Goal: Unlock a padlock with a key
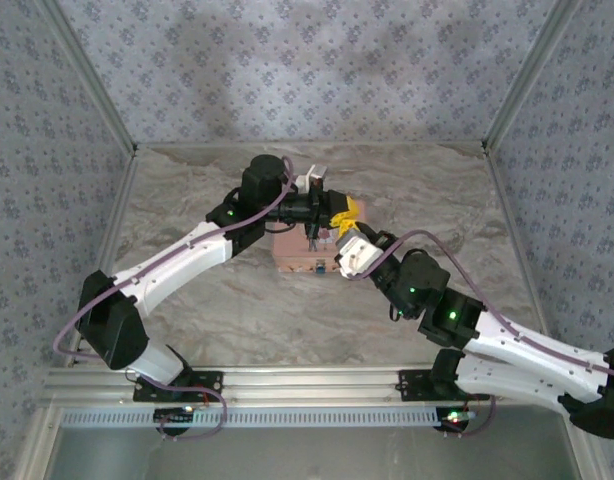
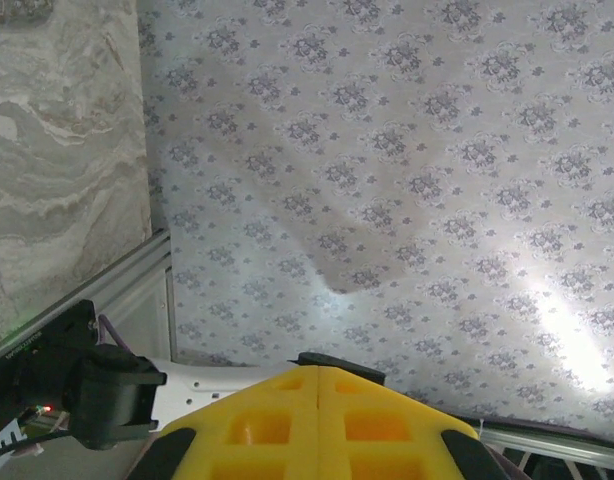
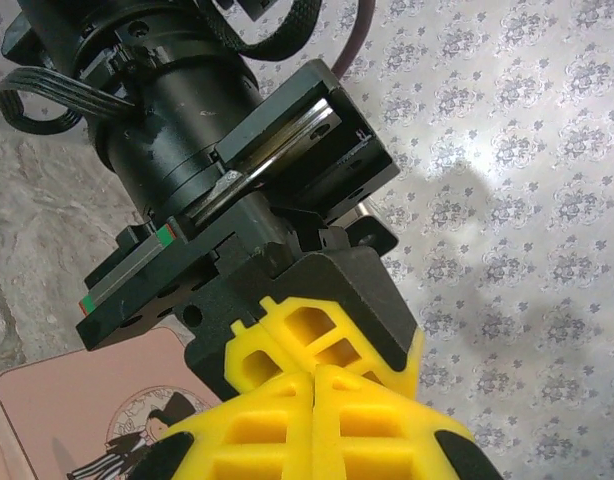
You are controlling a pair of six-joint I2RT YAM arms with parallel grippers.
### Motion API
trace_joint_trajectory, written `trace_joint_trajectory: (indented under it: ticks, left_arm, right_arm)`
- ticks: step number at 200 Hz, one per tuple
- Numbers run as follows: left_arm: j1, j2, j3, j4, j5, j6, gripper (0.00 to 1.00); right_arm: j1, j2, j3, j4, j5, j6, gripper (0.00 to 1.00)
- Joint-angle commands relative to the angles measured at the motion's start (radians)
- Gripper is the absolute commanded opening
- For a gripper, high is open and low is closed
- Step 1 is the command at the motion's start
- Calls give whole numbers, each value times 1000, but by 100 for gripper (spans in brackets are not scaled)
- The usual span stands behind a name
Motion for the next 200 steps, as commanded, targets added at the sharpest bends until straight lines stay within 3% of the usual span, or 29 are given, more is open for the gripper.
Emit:
trace_joint_trajectory:
  ticks: [1,12,30,48,73,94,112,140,157,200]
  left_arm:
    - [5,-2,31,27,30,12,0]
    - [10,-9,25,16,21,28,0]
    - [25,-33,39,-106,-23,130,0]
    - [44,-56,70,-253,-85,254,0]
    - [65,-75,83,-319,-149,347,0]
    - [64,-79,122,-395,-211,456,0]
    - [54,-86,142,-432,-269,528,0]
    - [31,-110,138,-430,-367,599,0]
    - [11,-121,134,-413,-407,622,0]
    - [-36,-144,125,-365,-467,649,0]
  right_arm:
    - [14,-5,-1,-16,35,-25,0]
    - [12,-5,2,-36,39,-2,4]
    - [-8,-11,14,-86,40,96,27]
    - [-58,-37,27,-157,-4,242,37]
    - [-124,-86,40,-247,-57,479,50]
    - [-205,-110,58,-319,-202,702,53]
    - [-289,-100,79,-344,-370,911,49]
    - [-444,-49,59,-206,-716,1220,47]
    - [-502,-1,17,-13,-870,1415,50]
    - [-526,64,-71,360,-936,1682,56]
